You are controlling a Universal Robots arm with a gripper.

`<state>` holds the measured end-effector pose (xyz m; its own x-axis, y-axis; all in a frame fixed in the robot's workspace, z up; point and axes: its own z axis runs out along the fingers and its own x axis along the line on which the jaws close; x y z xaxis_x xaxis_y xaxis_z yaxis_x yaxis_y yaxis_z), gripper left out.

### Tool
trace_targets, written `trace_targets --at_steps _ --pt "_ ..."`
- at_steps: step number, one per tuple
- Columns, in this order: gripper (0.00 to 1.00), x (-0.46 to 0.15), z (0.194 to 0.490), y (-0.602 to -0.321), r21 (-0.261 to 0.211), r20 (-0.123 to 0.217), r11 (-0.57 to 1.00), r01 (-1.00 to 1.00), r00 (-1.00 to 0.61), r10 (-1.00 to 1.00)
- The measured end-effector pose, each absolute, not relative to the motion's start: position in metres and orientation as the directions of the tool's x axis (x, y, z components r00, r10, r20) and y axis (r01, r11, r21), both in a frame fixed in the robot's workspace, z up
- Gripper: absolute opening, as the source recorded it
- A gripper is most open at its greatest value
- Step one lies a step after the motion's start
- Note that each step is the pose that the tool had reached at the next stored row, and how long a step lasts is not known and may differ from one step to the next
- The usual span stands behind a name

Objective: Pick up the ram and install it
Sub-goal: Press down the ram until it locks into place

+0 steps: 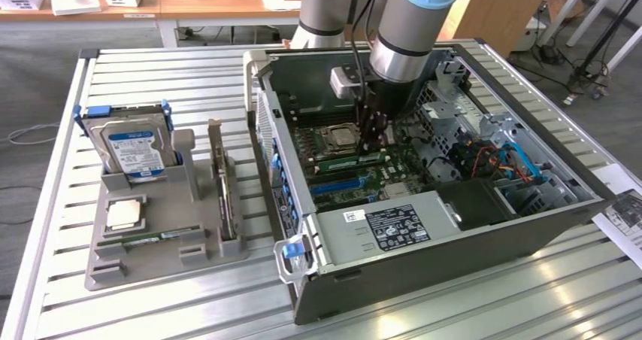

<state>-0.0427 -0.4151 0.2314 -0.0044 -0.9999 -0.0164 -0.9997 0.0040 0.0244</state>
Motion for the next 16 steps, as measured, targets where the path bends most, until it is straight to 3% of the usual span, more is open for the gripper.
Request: trace_targets --at_steps 16 --pt "0.11 -0.0427 0.2272 -0.4152 0.024 -0.017 0.004 -1.0 -0.004 -1.0"
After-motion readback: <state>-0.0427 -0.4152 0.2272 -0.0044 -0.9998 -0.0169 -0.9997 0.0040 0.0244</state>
